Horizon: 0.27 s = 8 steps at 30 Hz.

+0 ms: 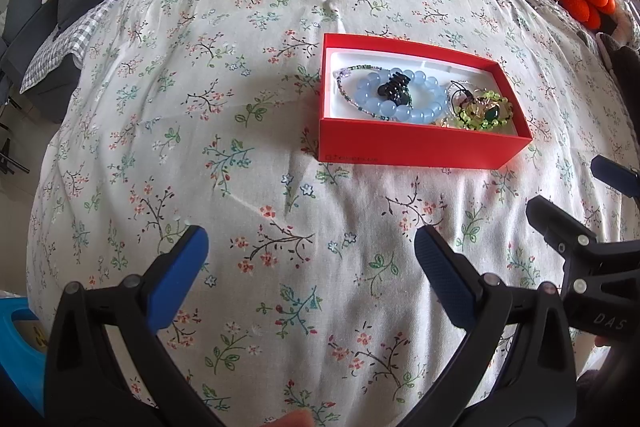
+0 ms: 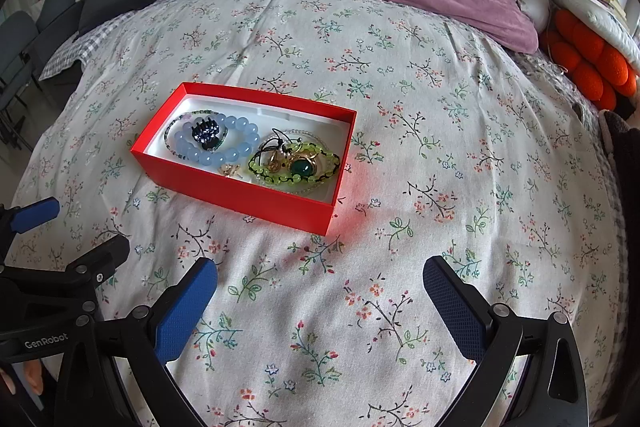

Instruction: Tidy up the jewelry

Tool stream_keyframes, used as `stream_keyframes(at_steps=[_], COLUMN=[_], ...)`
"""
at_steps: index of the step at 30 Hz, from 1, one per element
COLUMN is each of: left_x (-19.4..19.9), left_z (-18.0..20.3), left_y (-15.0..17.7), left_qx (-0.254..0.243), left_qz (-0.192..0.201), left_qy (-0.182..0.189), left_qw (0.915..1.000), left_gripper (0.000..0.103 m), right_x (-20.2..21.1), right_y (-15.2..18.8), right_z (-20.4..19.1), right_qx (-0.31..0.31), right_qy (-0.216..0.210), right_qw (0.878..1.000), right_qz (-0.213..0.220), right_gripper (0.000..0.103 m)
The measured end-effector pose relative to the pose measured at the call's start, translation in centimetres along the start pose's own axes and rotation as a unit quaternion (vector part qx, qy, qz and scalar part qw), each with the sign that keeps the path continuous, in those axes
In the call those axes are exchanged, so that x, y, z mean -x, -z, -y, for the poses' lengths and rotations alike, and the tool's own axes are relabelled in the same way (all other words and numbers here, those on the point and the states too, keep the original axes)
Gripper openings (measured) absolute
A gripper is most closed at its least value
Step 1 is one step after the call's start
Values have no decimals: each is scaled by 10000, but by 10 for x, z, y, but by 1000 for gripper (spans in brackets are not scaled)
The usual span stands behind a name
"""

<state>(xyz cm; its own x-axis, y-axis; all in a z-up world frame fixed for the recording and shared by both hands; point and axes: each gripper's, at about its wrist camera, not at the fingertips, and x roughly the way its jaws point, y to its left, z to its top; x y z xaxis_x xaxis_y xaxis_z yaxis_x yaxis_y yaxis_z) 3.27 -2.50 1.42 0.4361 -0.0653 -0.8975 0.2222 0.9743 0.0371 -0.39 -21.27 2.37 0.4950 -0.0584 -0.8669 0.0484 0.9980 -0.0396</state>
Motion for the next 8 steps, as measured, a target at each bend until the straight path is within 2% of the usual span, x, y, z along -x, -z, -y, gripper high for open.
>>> stream_keyframes(at_steps=[8], left_x=[-2], left_z=[1], left_y=[1], left_qx=[-8], left_qz=[-22], left_qy=[-13], left_qw=[10000], left_gripper=[102], right_x=[0], right_y=[0], right_z=[0], right_qx=[1], right_qy=[-3], right_qw=[10000], right_qz=[1], right_gripper=[103])
